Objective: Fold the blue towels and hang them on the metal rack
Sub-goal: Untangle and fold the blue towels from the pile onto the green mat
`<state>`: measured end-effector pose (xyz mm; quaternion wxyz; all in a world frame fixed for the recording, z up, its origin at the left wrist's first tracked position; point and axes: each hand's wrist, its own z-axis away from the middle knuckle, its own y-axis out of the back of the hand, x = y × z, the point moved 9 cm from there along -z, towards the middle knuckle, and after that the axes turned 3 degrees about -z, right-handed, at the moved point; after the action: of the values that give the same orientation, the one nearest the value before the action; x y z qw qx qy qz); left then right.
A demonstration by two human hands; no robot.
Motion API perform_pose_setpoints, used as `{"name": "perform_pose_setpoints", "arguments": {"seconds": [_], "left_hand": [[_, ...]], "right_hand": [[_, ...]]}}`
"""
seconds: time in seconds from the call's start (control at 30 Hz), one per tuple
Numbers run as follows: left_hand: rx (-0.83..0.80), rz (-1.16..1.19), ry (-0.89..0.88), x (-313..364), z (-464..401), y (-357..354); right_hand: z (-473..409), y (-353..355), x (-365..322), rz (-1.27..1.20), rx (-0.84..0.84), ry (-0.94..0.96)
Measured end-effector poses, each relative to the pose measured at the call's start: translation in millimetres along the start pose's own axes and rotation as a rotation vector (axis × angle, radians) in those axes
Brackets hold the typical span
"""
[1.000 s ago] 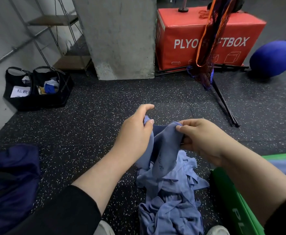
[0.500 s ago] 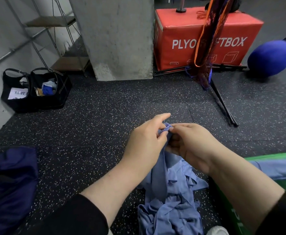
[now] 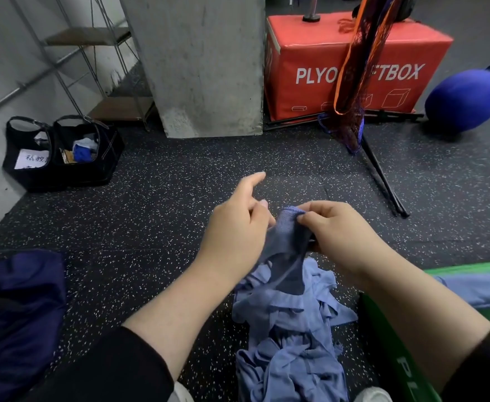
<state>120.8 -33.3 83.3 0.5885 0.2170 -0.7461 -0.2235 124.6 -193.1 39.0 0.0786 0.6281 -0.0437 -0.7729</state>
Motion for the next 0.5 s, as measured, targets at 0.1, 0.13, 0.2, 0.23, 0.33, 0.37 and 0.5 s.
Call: {"name": "perform_pose_setpoints", "arguments": {"seconds": [0.1,0.13,0.2,0.23,0.33,0.37,0.5], "left_hand": [[-0.273,-0.177,-0.088,-4,-3,-17],[-0.399,-0.186,-0.09,-7,1,-27],[-0.571,-0.117,-0.033,-15,10,-40],[-0.594,-0.076,-0.002,-19,12,-42],[-0.568,-0.038,0.061,-34,10,-41],[-0.568,-0.04,0.078,-39,9,-40],[-0.567,-0.216,0.08,-49,11,-33]], "right_hand": [[5,-5,-24,0.375,-0.096,0.175],[9,-9,-29,0.439,-0.158,0.206],[14,-14,-32,0.55,-0.247,0.22],[16,-14,-31,0.595,-0.263,0.22],[14,-8,-28,0.678,-0.224,0.229],[13,-6,-27,0.684,-0.21,0.226],[13,5,-24,0.714,-0.178,0.223]]}}
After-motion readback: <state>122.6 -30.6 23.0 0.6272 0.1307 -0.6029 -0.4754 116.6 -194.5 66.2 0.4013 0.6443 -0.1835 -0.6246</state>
